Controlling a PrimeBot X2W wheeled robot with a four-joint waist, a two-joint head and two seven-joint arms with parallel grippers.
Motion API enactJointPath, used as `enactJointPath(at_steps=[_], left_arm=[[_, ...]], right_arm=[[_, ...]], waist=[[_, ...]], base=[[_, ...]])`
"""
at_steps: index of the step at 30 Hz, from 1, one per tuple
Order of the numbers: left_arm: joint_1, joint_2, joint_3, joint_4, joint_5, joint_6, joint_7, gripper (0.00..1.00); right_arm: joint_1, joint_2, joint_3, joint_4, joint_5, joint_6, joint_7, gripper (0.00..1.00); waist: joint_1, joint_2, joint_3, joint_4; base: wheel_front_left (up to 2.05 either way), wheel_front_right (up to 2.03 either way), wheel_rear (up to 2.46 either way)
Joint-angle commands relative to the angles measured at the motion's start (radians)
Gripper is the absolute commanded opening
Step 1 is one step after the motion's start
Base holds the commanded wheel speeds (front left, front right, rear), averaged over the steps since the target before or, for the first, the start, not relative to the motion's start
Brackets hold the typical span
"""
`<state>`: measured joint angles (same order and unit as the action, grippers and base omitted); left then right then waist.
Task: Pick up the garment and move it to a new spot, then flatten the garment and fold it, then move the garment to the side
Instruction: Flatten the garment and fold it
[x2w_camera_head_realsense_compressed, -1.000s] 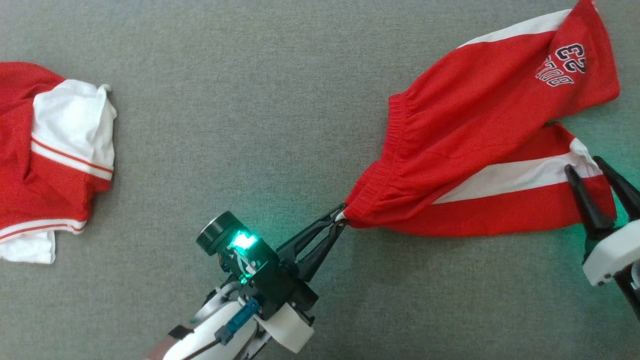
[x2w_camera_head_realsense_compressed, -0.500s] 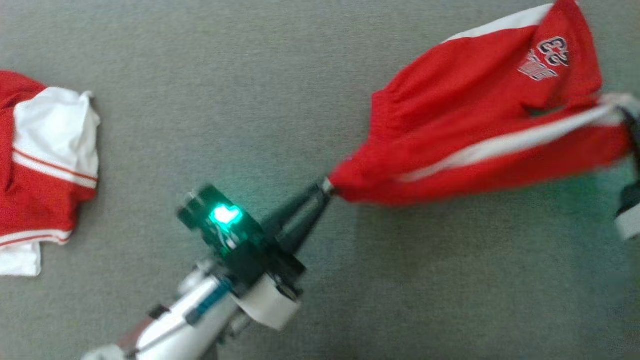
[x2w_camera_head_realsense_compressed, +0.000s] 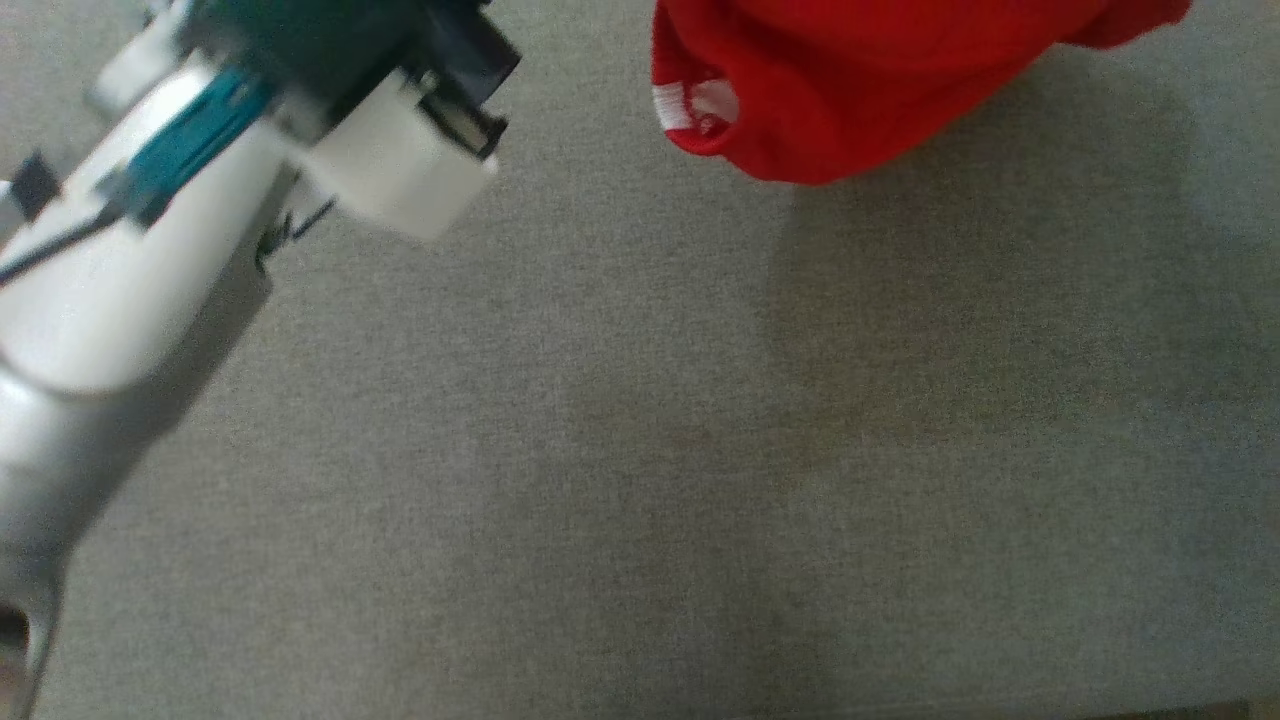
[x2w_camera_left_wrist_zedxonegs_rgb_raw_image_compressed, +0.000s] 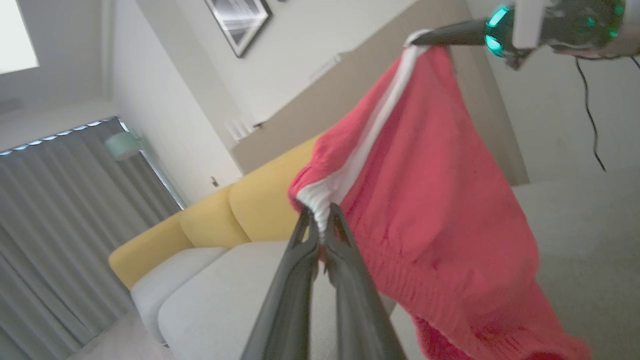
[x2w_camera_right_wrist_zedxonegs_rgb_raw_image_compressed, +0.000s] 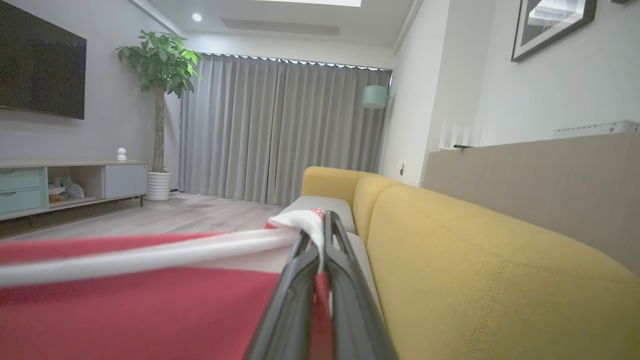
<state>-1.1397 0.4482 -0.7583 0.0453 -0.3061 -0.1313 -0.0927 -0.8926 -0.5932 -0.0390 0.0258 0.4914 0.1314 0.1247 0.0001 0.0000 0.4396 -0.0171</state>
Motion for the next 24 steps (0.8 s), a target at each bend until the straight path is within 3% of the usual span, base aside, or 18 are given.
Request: enactJointPath(at_steps=[1,4,7,12,17,24], left_arm=[[-0.082,0.048,-0.012,0.028,-0.021,0.001,0.007,0.0],[-0.232,0.041,-0.068,0.164,-0.031,0.001,-0.034,0.0],[-0.352,0.011,-0.064,0.301,-0.006,0.001,-0.111,0.0],[-0.409,-0.026,-0.058,0.409,0.044,0.011,-0.165,0.0],[-0.245,-0.005,-0.083,0.329,0.068,0.018,-0.169,0.0],[0.171,0.047,-0.195,0.193,0.127,0.091,-0.169,0.0]], right_arm=[[-0.052,0.01,0.03,0.044,-0.013,-0.001,0.001,0.0],[-0.201,0.04,0.071,0.181,-0.058,-0.001,-0.063,0.0],[-0.316,0.05,0.069,0.279,-0.097,-0.001,-0.14,0.0],[-0.362,0.04,0.049,0.358,-0.105,-0.001,-0.245,0.0],[-0.191,0.026,0.055,0.321,-0.044,-0.001,-0.261,0.0],[0.301,0.049,-0.006,0.083,0.033,-0.001,-0.172,0.0]], waist=[[-0.0001,0.0,0.018,-0.002],[-0.0001,0.0,0.04,0.003],[-0.0001,0.0,0.059,0.009],[-0.0001,0.0,0.067,0.015],[-0.0001,0.0,0.042,0.007],[-0.0001,0.0,-0.015,-0.021]], base=[[0.0,0.0,0.0],[0.0,0.0,0.0],[0.0,0.0,0.0],[0.0,0.0,0.0],[0.0,0.0,0.0],[0.0,0.0,0.0]])
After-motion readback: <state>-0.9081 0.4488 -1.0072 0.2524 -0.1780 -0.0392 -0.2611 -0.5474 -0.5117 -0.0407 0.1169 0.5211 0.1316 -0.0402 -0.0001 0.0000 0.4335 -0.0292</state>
